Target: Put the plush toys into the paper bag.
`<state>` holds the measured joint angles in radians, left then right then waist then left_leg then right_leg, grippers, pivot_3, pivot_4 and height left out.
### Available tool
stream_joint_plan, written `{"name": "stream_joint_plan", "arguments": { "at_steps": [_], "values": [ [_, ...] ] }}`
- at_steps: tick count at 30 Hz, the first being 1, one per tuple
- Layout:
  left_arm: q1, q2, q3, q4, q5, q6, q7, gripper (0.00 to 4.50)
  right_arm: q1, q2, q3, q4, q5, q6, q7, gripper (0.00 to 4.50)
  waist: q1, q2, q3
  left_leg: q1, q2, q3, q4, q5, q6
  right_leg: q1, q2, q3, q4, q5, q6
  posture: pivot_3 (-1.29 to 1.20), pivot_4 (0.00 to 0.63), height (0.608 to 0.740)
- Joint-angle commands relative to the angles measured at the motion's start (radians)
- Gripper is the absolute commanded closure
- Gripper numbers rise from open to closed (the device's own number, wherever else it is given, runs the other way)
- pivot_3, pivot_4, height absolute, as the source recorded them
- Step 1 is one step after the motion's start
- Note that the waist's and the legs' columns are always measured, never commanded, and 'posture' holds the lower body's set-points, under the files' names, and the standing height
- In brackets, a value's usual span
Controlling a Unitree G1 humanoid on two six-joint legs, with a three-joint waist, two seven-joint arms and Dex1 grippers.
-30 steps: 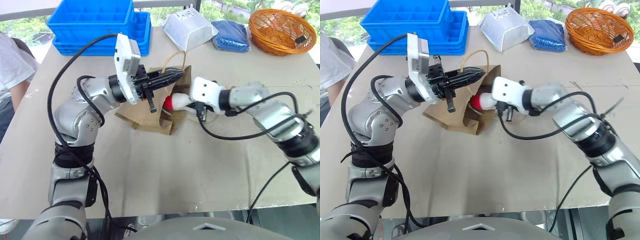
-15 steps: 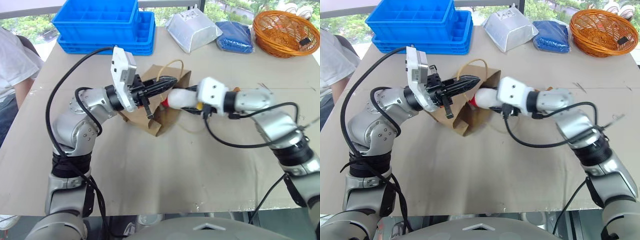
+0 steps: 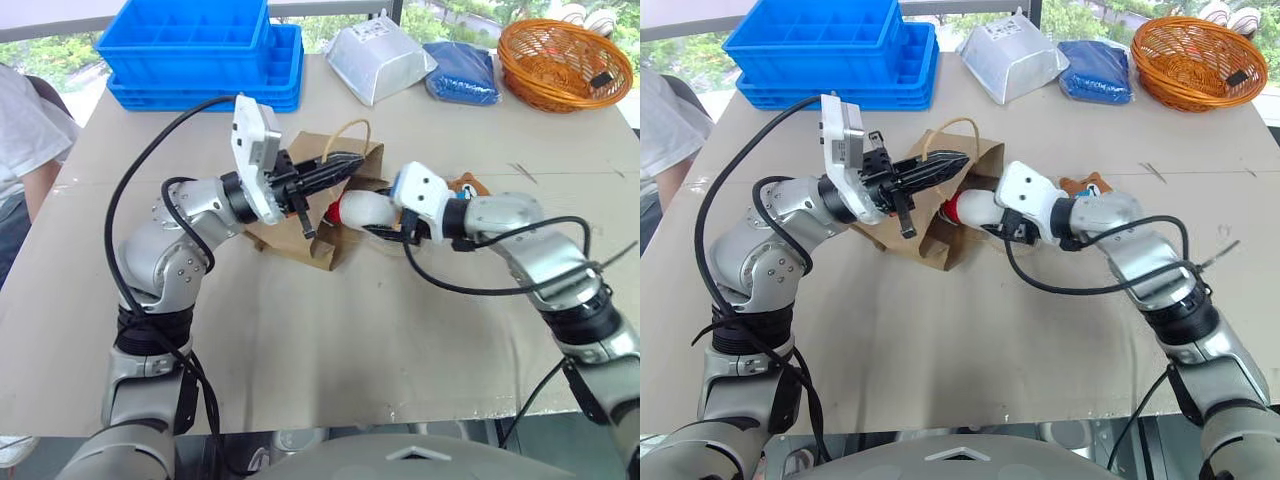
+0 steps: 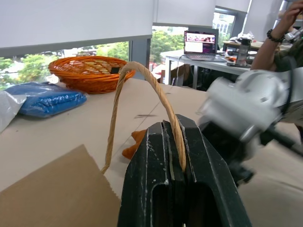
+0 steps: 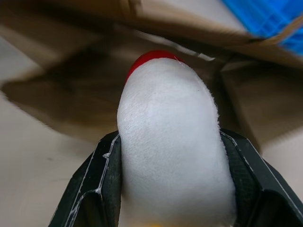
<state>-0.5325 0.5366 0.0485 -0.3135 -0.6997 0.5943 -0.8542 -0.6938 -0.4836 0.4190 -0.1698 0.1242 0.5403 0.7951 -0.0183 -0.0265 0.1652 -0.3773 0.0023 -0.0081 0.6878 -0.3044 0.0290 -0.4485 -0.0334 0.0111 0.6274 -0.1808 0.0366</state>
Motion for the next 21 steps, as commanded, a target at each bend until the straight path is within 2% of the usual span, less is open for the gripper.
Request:
{"name": "stream_joint_plan", "arguments": {
  "at_steps": [1,3,6,8,9,16,21],
  "values": [
    [-0.010,0.004,0.005,-0.038,-0.020,-0.005,-0.016,4.50,-0.094,0.096,0.043,0.125,-0.044,-0.127,0.017,1.98,-0.001,0.000,0.000,0.000,0.000,0.000,0.000,0.000,0.000,0.000,0.000,0.000,0.000,0.000,0.000,0.00,0.150,0.740],
    [-0.001,0.003,0.004,-0.047,-0.023,-0.002,-0.013,4.50,-0.137,0.179,0.027,0.224,-0.019,-0.165,0.030,1.98,0.000,0.000,0.000,0.000,0.000,-0.001,0.000,0.000,0.000,0.000,0.000,-0.001,0.000,0.000,0.000,0.00,0.150,0.740],
    [0.022,0.013,0.021,-0.063,-0.025,0.001,-0.002,4.50,-0.135,0.215,0.033,0.290,-0.023,-0.265,0.089,1.14,0.004,0.000,0.000,-0.001,0.001,-0.002,-0.001,0.000,0.000,0.000,0.000,-0.002,0.000,0.000,0.000,0.00,0.150,0.740],
    [0.038,0.023,0.037,-0.070,-0.025,0.001,0.004,4.50,-0.108,0.194,0.024,0.266,-0.039,-0.287,0.096,0.27,0.008,0.000,0.000,-0.002,0.000,-0.004,-0.001,0.000,0.000,0.000,-0.002,-0.003,-0.001,0.000,0.000,0.00,0.150,0.740],
    [0.045,0.027,0.041,-0.073,-0.024,0.001,0.004,4.50,-0.092,0.178,0.017,0.244,-0.040,-0.285,0.104,0.12,0.009,0.000,0.000,-0.003,0.000,-0.004,0.000,0.000,0.000,0.000,-0.002,-0.003,-0.001,0.000,0.000,0.00,0.150,0.740],
    [0.065,0.030,0.043,-0.078,-0.012,-0.011,0.017,4.50,0.021,0.070,-0.097,0.015,0.045,-0.142,0.126,0.12,0.008,0.000,0.000,-0.002,-0.001,-0.004,0.000,0.000,0.000,0.000,-0.003,-0.003,0.000,0.000,0.000,0.00,0.150,0.740],
    [0.057,0.024,0.034,-0.056,0.014,-0.034,0.027,4.50,0.136,-0.067,-0.357,-0.249,0.168,0.108,0.046,0.12,0.008,0.001,0.000,-0.002,-0.001,-0.004,0.000,0.000,0.000,0.000,-0.003,-0.004,0.000,0.000,0.000,0.00,0.150,0.740]
  ]
}}
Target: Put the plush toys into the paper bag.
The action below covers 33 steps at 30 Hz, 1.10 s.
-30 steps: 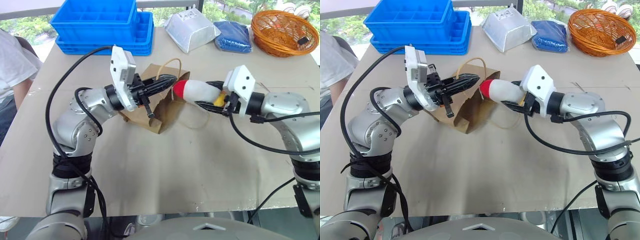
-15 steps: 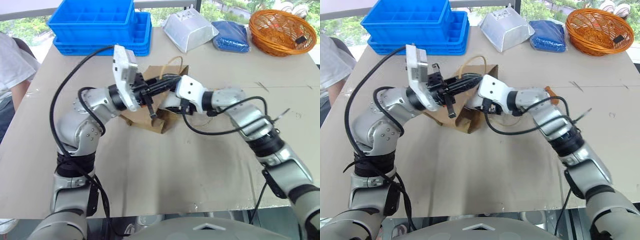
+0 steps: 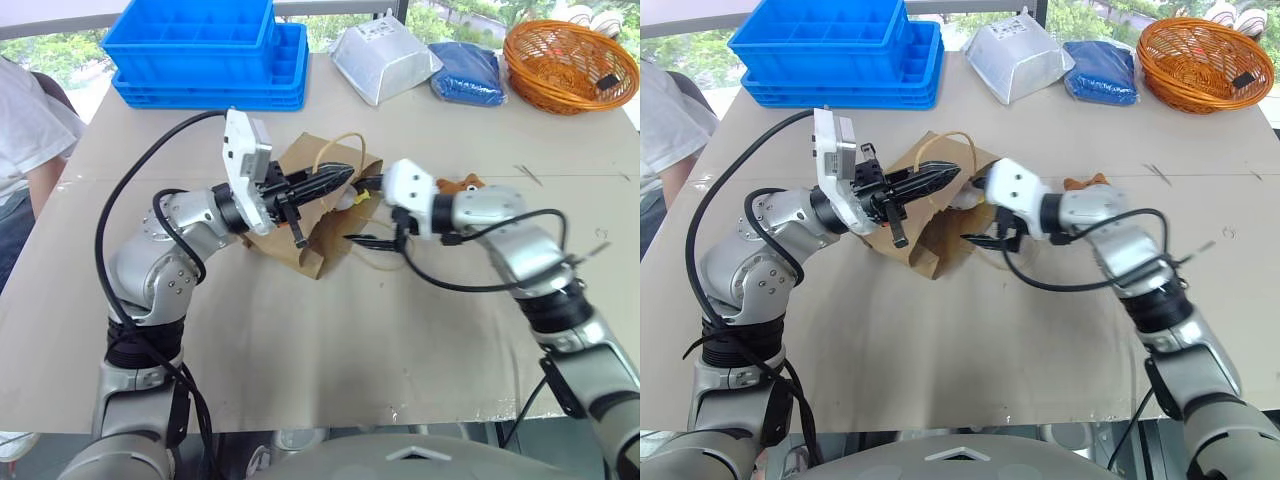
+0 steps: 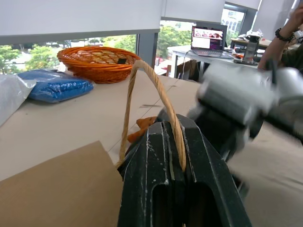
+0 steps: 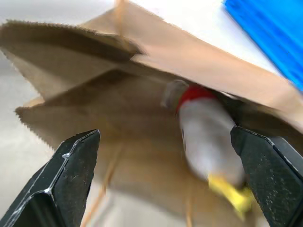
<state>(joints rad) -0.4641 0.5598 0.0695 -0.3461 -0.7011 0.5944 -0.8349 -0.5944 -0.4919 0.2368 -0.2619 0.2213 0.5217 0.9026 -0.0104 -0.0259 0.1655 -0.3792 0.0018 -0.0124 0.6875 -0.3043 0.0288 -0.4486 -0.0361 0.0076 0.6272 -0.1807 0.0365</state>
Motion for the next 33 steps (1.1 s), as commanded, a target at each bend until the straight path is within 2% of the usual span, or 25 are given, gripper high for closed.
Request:
{"name": "stream_joint_plan", "arguments": {
  "at_steps": [1,4,7,15,16,18,20,21,25,27,29,33],
  "values": [
    [-0.013,-0.002,0.013,-0.022,0.017,-0.039,0.010,4.50,0.063,-0.089,-0.212,-0.177,0.065,0.150,-0.080,0.12,0.001,0.000,0.000,0.000,0.000,0.000,0.000,0.000,0.000,0.000,0.000,0.000,0.000,0.000,0.000,0.00,0.150,0.740],
    [-0.020,-0.015,0.012,-0.019,0.020,-0.046,0.026,4.50,0.144,-0.170,-0.290,-0.169,0.015,0.203,-0.155,0.12,0.004,0.000,0.000,0.000,0.000,0.001,0.000,0.000,0.000,0.001,0.000,0.000,-0.001,0.000,0.000,0.00,0.150,0.740],
    [-0.022,-0.025,0.006,-0.025,0.020,-0.048,0.039,4.50,0.201,-0.254,-0.237,-0.053,-0.114,0.154,-0.214,0.12,-0.001,0.000,0.000,0.001,0.000,0.003,0.000,0.000,0.001,0.001,0.000,0.003,0.000,0.000,0.000,0.00,0.150,0.740],
    [-0.037,-0.036,-0.008,-0.021,0.020,-0.045,0.039,4.50,0.100,-0.144,-0.149,0.321,-0.162,0.051,-0.255,0.12,-0.009,0.000,0.000,0.004,0.000,0.008,0.000,0.000,0.001,0.001,0.005,0.008,0.001,0.000,0.000,0.00,0.150,0.740],
    [-0.037,-0.036,-0.007,-0.024,0.019,-0.043,0.041,4.50,0.094,-0.135,-0.151,0.336,-0.154,0.045,-0.248,0.64,-0.008,0.000,0.000,0.004,0.001,0.008,0.000,0.000,0.001,0.001,0.005,0.008,0.001,0.000,0.000,0.00,0.150,0.740],
    [-0.032,-0.036,-0.006,-0.032,0.016,-0.039,0.047,4.50,0.083,-0.124,-0.155,0.359,-0.143,0.028,-0.235,1.39,-0.005,0.000,0.000,0.004,0.001,0.008,0.000,0.000,0.001,0.001,0.004,0.008,0.001,0.000,0.000,0.00,0.150,0.740],
    [-0.028,-0.036,-0.004,-0.037,0.014,-0.036,0.053,4.50,0.084,-0.123,-0.163,0.355,-0.138,0.017,-0.229,2.41,-0.003,0.000,0.000,0.003,0.001,0.007,0.000,0.000,0.001,0.001,0.004,0.008,0.000,0.000,0.000,0.00,0.150,0.740],
    [-0.026,-0.035,-0.004,-0.038,0.013,-0.036,0.054,4.50,0.086,-0.123,-0.167,0.346,-0.134,0.017,-0.226,2.70,-0.003,0.000,0.000,0.003,0.001,0.007,0.000,0.000,0.001,0.001,0.004,0.008,0.000,0.000,0.000,0.00,0.150,0.740],
    [-0.027,-0.036,-0.003,-0.038,0.013,-0.038,0.064,4.50,0.120,-0.134,-0.221,0.251,-0.079,0.045,-0.208,4.29,-0.003,0.000,0.000,0.003,0.001,0.007,0.000,0.000,0.001,0.001,0.003,0.007,0.000,0.001,0.001,0.00,0.150,0.740],
    [-0.026,-0.035,-0.005,-0.039,0.016,-0.044,0.062,4.50,0.159,-0.147,-0.276,0.149,-0.025,0.021,-0.180,4.41,-0.001,0.000,0.000,0.002,0.001,0.006,0.000,0.000,0.001,0.001,0.003,0.007,0.000,0.001,0.001,0.00,0.150,0.740],
    [-0.031,-0.037,0.003,-0.038,0.002,-0.037,0.064,4.50,0.201,-0.166,-0.322,-0.014,0.069,0.076,-0.132,4.41,0.000,0.001,0.000,0.002,0.001,0.005,0.000,0.000,0.001,0.000,0.003,0.006,0.000,0.001,0.001,0.00,0.150,0.740],
    [-0.033,-0.029,0.014,-0.038,-0.017,-0.027,0.057,4.50,0.210,-0.164,-0.255,-0.215,0.138,0.199,-0.135,4.41,-0.005,0.001,0.000,0.002,0.001,0.004,0.000,-0.001,0.002,0.000,0.003,0.006,0.000,0.001,0.001,0.00,0.150,0.740]
  ]
}}
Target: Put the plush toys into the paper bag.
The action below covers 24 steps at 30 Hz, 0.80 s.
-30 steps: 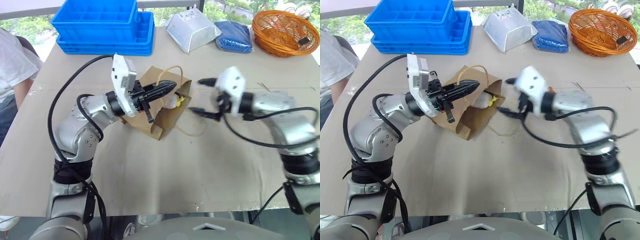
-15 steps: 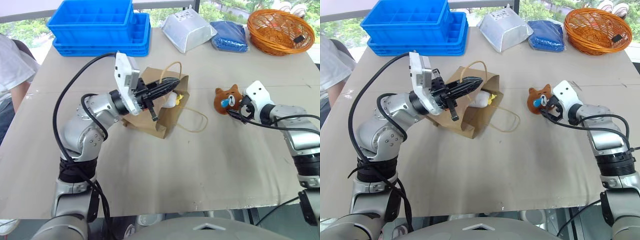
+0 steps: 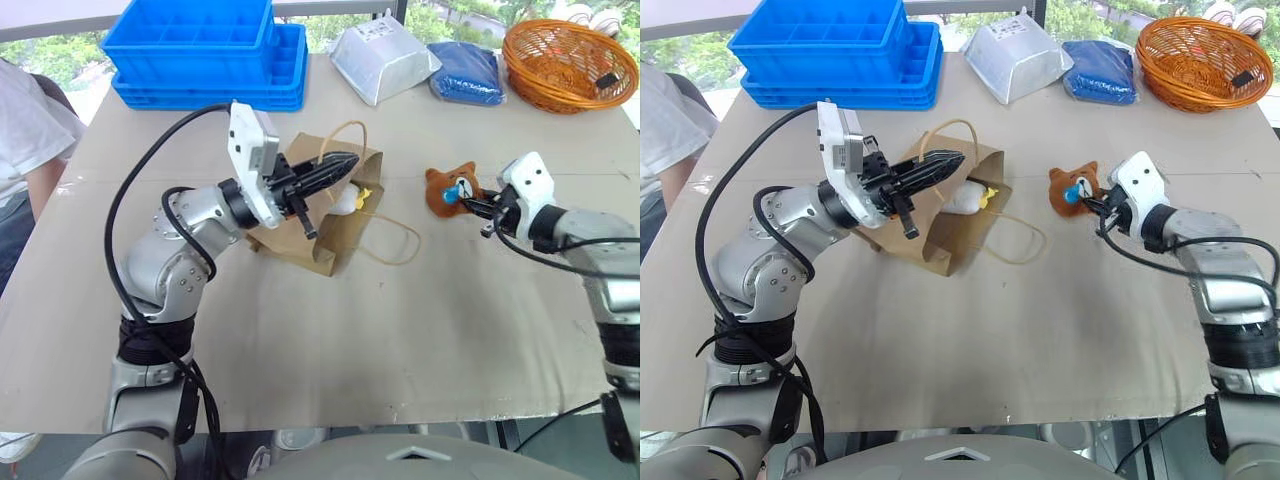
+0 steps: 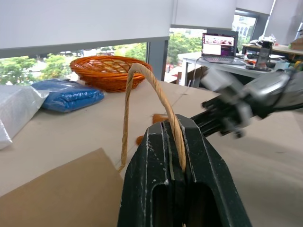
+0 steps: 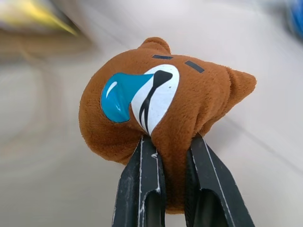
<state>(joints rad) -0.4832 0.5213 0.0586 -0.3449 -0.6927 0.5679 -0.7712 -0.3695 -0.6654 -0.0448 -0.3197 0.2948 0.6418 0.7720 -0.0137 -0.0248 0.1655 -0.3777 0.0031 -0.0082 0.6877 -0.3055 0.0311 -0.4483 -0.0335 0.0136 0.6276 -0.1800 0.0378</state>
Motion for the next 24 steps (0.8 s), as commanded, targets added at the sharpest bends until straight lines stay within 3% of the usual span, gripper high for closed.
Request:
{"name": "stream_joint_plan", "arguments": {
  "at_steps": [1,5,8,13,19,22,24],
  "values": [
    [-0.014,0.009,0.026,-0.040,-0.028,0.000,-0.008,4.50,-0.031,0.029,0.068,-0.183,0.065,0.101,-0.018,4.41,-0.004,0.000,0.000,0.001,0.000,0.000,0.000,-0.001,0.002,0.000,0.000,0.000,0.000,0.000,0.000,0.00,0.150,0.740],
    [-0.028,0.009,0.023,-0.030,-0.037,0.003,-0.021,4.50,-0.129,0.132,0.227,-0.141,0.018,0.140,-0.071,4.41,-0.004,0.000,0.000,0.002,0.000,0.000,0.000,-0.001,0.002,0.000,0.002,0.000,0.001,0.000,0.000,0.00,0.150,0.740],
    [-0.034,0.008,0.019,-0.024,-0.037,0.003,-0.033,4.50,-0.218,0.177,0.374,-0.015,-0.087,0.068,-0.072,4.41,-0.001,0.000,0.000,0.001,0.000,0.000,0.001,0.001,-0.002,0.000,0.001,0.000,0.001,0.000,0.000,0.00,0.150,0.740],
    [-0.031,0.002,0.006,-0.023,-0.031,0.006,-0.046,4.50,-0.431,0.398,0.526,0.344,-0.156,-0.123,0.005,4.41,-0.010,-0.001,0.000,0.001,-0.002,0.001,0.001,0.002,-0.003,0.000,0.001,0.000,0.000,0.000,0.000,0.00,0.150,0.740],
    [-0.001,0.008,-0.001,-0.030,-0.004,-0.008,-0.046,4.50,-0.495,0.461,0.559,0.556,-0.215,-0.341,0.111,4.41,-0.001,-0.001,0.000,-0.001,-0.001,-0.004,-0.001,0.002,-0.003,0.000,-0.001,-0.005,-0.001,0.000,0.000,0.00,0.150,0.740],
    [0.016,0.006,0.005,-0.042,-0.006,-0.005,-0.032,4.50,-0.510,0.486,0.526,0.602,-0.188,-0.348,0.159,4.41,-0.002,0.000,0.000,-0.001,-0.002,-0.003,0.000,0.002,-0.003,0.000,-0.002,-0.004,-0.001,0.000,0.000,0.00,0.150,0.740],
    [0.026,0.008,0.009,-0.047,-0.006,-0.004,-0.025,4.50,-0.490,0.469,0.522,0.574,-0.190,-0.352,0.181,3.69,-0.002,0.000,0.000,-0.001,-0.001,-0.003,0.000,0.002,-0.003,0.000,-0.002,-0.004,-0.001,0.000,0.000,0.00,0.150,0.740]
  ]
}}
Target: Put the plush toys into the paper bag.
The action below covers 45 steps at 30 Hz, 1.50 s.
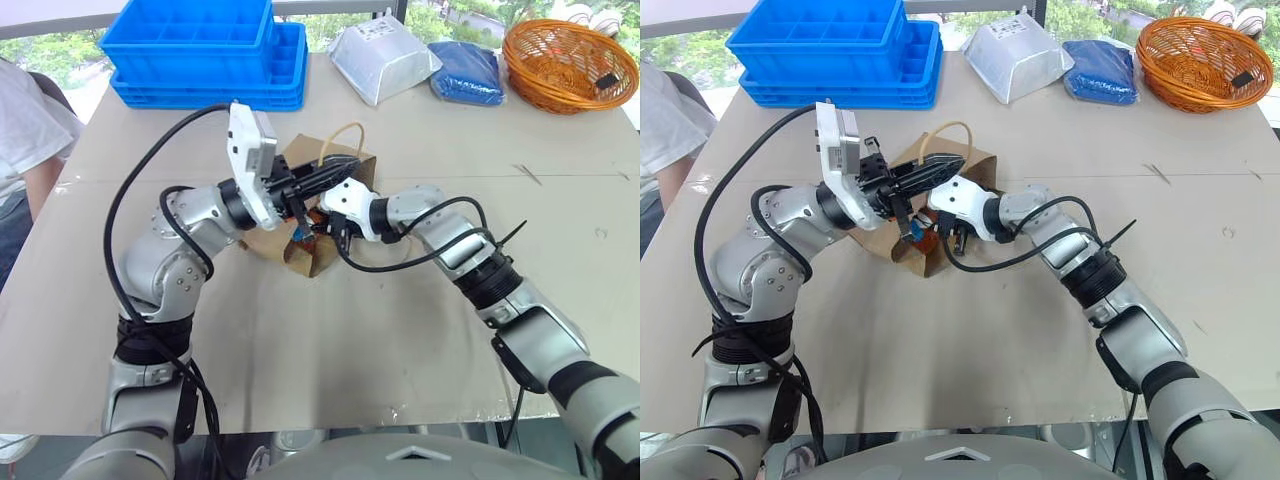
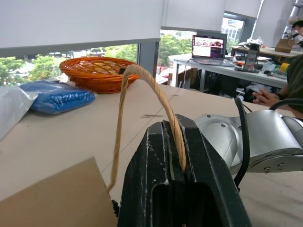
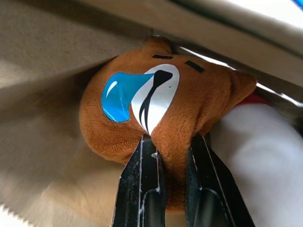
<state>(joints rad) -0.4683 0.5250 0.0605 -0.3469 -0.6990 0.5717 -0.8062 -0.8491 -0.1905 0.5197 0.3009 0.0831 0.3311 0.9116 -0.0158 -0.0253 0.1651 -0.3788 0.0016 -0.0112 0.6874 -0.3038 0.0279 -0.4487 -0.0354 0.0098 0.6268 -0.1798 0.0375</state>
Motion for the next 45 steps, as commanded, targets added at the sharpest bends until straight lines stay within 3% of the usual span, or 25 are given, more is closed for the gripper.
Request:
{"name": "stream_joint_plan", "arguments": {
  "at_steps": [1,4,8,15,18,28,31,34,35,45],
  "values": [
    [0.014,0.005,0.011,-0.046,0.000,-0.007,0.013,4.50,0.003,-0.016,-0.046,-0.069,0.019,-0.038,0.044,3.37,0.000,0.000,0.000,0.000,0.000,0.000,0.000,0.000,0.000,0.000,0.000,0.000,0.000,0.000,0.000,0.00,0.150,0.740],
    [0.021,0.007,0.020,-0.033,0.005,-0.012,0.020,4.50,0.084,-0.108,-0.082,-0.258,0.012,0.028,0.037,1.93,0.004,0.000,0.000,0.000,0.001,-0.001,0.000,0.000,0.000,0.000,0.000,-0.001,0.001,0.000,0.000,0.00,0.150,0.740],
    [0.023,0.001,0.012,-0.013,0.021,-0.028,0.016,4.50,0.169,-0.197,-0.151,-0.484,0.032,0.163,0.001,1.93,0.005,0.000,0.000,-0.001,0.000,-0.001,0.000,0.000,0.000,0.000,-0.001,-0.001,0.000,0.000,0.000,0.00,0.150,0.740],
    [-0.004,-0.014,-0.006,0.034,0.045,-0.056,-0.006,4.50,0.311,-0.279,-0.321,-0.777,0.121,0.512,-0.103,1.93,0.004,0.000,0.000,0.000,0.001,-0.001,0.000,0.000,0.000,0.000,0.001,-0.001,0.002,0.000,0.000,0.00,0.150,0.740],
    [-0.018,-0.015,-0.001,0.059,0.044,-0.063,-0.017,4.50,0.373,-0.297,-0.390,-0.859,0.180,0.576,-0.126,1.93,0.008,0.000,0.000,0.000,0.000,-0.001,0.001,0.000,0.000,0.000,0.000,-0.001,0.001,0.000,0.000,0.00,0.150,0.740],
    [-0.027,-0.022,-0.014,0.066,0.055,-0.077,-0.030,4.50,0.357,-0.300,-0.206,-0.674,0.093,0.515,-0.191,1.93,0.001,0.000,0.000,0.001,0.000,0.001,0.001,0.000,0.001,0.001,0.002,0.001,0.001,0.000,0.000,0.00,0.150,0.740],
    [-0.021,-0.022,-0.014,0.056,0.055,-0.075,-0.026,4.50,0.330,-0.289,-0.155,-0.600,0.055,0.455,-0.192,2.71,0.001,0.000,0.000,0.001,0.000,0.002,0.001,0.000,0.000,0.000,0.002,0.002,0.001,0.000,0.000,0.00,0.150,0.740],
    [-0.010,-0.023,-0.016,0.040,0.054,-0.069,-0.020,4.50,0.263,-0.221,-0.126,-0.529,0.058,0.411,-0.181,4.21,-0.002,0.000,0.000,0.001,0.000,0.002,0.001,0.000,0.000,0.000,0.002,0.001,0.001,0.000,0.000,0.00,0.150,0.740],
    [-0.008,-0.023,-0.016,0.036,0.052,-0.067,-0.017,4.50,0.231,-0.183,-0.123,-0.509,0.069,0.403,-0.176,4.37,-0.005,0.000,0.000,0.001,0.000,0.002,0.001,0.000,0.000,0.000,0.002,0.002,0.001,0.000,0.000,0.00,0.150,0.740],
    [0.018,-0.024,-0.003,0.004,0.025,-0.033,0.002,4.50,0.130,0.010,-0.118,-0.327,0.101,0.304,-0.138,4.37,0.003,0.000,0.000,0.000,0.000,0.000,0.001,0.000,0.000,0.000,0.000,0.000,0.000,0.000,0.000,0.00,0.150,0.740]
  ]
}}
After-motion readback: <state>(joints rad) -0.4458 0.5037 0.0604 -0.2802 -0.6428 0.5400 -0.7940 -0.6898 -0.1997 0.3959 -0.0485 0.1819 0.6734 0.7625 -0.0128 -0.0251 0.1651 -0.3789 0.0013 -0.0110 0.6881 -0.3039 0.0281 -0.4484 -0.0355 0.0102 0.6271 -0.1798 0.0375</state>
